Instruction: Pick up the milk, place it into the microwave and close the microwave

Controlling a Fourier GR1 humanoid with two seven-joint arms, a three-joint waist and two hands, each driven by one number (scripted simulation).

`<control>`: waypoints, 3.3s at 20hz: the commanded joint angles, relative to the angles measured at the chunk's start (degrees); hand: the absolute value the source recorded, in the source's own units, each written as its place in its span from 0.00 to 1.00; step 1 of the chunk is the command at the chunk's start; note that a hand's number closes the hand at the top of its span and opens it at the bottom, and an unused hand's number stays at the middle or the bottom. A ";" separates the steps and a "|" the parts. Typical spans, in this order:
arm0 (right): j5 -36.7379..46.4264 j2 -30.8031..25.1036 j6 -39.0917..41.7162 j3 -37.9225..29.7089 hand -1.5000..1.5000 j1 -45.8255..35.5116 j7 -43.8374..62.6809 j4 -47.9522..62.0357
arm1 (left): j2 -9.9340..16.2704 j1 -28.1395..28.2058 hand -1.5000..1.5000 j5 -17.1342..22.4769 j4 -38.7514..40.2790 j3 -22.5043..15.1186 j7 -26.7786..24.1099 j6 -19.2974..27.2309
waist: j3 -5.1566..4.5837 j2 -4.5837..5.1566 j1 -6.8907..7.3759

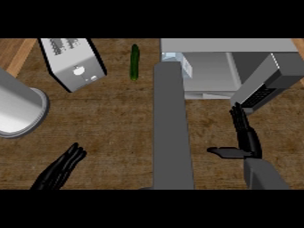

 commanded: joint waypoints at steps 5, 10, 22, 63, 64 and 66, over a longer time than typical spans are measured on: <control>-1.68 0.41 7.83 2.82 0.00 12.23 -4.82 -10.27 | -0.99 -7.87 1.00 -5.77 7.84 -3.58 0.63 -0.05 | -0.01 -0.02 -0.33; -1.95 1.81 11.00 5.81 0.00 22.20 -7.36 -17.09 | -2.31 -14.49 1.00 -3.05 12.61 -2.92 4.71 -1.54 | -0.04 -0.03 -1.21; -9.03 -2.59 14.21 7.28 0.00 33.07 1.09 -37.54 | -5.55 -30.65 1.00 -5.86 31.07 -11.29 8.94 -6.88 | -0.02 0.21 -1.32; -28.51 -14.24 23.45 19.26 0.00 44.60 17.41 -79.97 | -5.67 -73.78 1.00 31.69 72.18 -26.38 -8.47 41.59 | -0.31 3.45 -15.40; -28.25 -14.77 23.77 19.58 0.00 45.59 17.64 -80.33 | -5.67 -73.64 1.00 33.02 72.41 -25.12 -9.84 41.82 | -0.38 3.59 -15.90; -28.97 -14.03 23.37 20.86 0.00 45.58 18.87 -81.37 | -5.67 -75.49 1.00 34.34 73.65 -24.89 -10.91 41.58 | -0.31 3.81 -16.46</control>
